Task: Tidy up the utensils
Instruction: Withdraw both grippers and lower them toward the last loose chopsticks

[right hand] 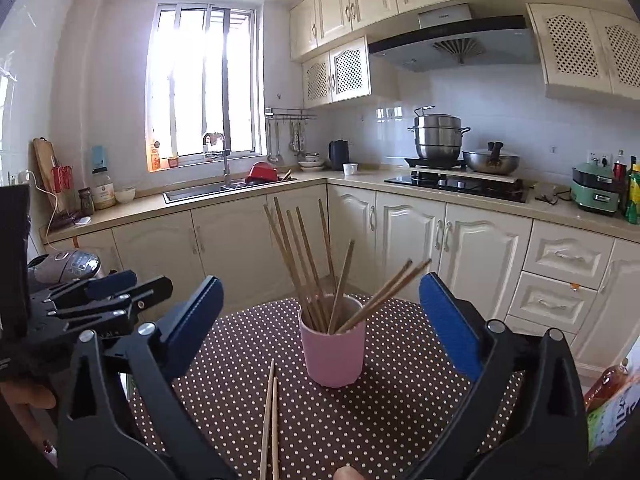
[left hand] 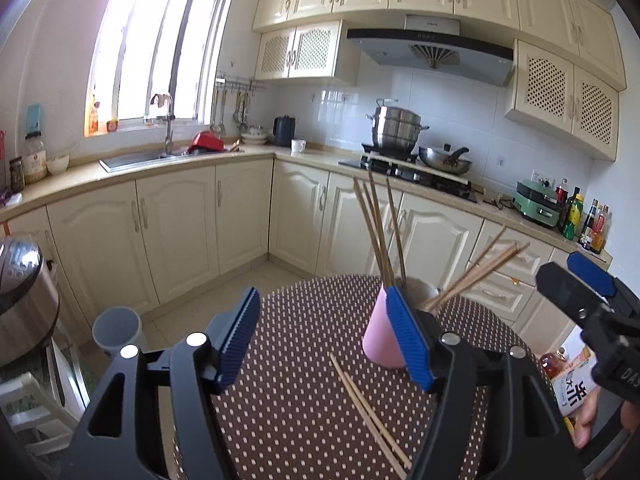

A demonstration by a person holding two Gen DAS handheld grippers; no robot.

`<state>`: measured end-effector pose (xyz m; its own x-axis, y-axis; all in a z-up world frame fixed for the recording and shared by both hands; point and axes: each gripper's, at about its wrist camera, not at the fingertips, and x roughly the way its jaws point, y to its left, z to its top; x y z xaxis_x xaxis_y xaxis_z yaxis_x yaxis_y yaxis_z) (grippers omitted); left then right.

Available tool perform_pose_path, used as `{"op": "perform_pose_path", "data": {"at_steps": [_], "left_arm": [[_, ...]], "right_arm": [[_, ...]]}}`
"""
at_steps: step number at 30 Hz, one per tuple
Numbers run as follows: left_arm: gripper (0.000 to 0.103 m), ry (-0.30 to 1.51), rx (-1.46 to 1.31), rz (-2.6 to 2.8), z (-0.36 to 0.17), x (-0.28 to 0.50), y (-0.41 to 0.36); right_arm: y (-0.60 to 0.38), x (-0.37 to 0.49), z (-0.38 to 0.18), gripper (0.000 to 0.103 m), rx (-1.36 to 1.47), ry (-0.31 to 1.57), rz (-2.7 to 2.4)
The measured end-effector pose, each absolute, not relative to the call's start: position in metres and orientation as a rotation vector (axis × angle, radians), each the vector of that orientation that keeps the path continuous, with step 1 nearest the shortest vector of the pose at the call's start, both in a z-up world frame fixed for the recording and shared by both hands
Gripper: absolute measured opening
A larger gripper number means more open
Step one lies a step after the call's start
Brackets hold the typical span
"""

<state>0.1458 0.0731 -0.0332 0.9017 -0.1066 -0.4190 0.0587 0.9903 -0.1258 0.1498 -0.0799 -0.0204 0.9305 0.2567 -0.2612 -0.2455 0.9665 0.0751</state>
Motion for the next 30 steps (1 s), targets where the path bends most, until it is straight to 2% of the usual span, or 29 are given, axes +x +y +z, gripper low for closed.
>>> {"op": "perform_pose_path", "data": {"at_steps": [7,17,23,30], "left_arm": [[0.071,0.609,-0.133,-0.115,-0.087,0.15,0.063],[0.071,0.89,-0.147,-0.119,-0.168,0.184,0.041],[0.071,0.953,-0.149,-0.087,-0.192,0.2,0.036],[0.071,0.958,-0.026,-0.046,-0.197,0.213,0.017]], "right_arm": [[-0.085,0.144,-0.061,0.097,0.036,0.37,0.231],[-0.09,0.164,-0.126,0.097,-0.007,0.558,0.189],[-0.097,0.177,-0.146,0.097,0.02,0.627,0.188],[-0.099,0.186,-0.157,0.097,0.03,0.657,0.203]]}}
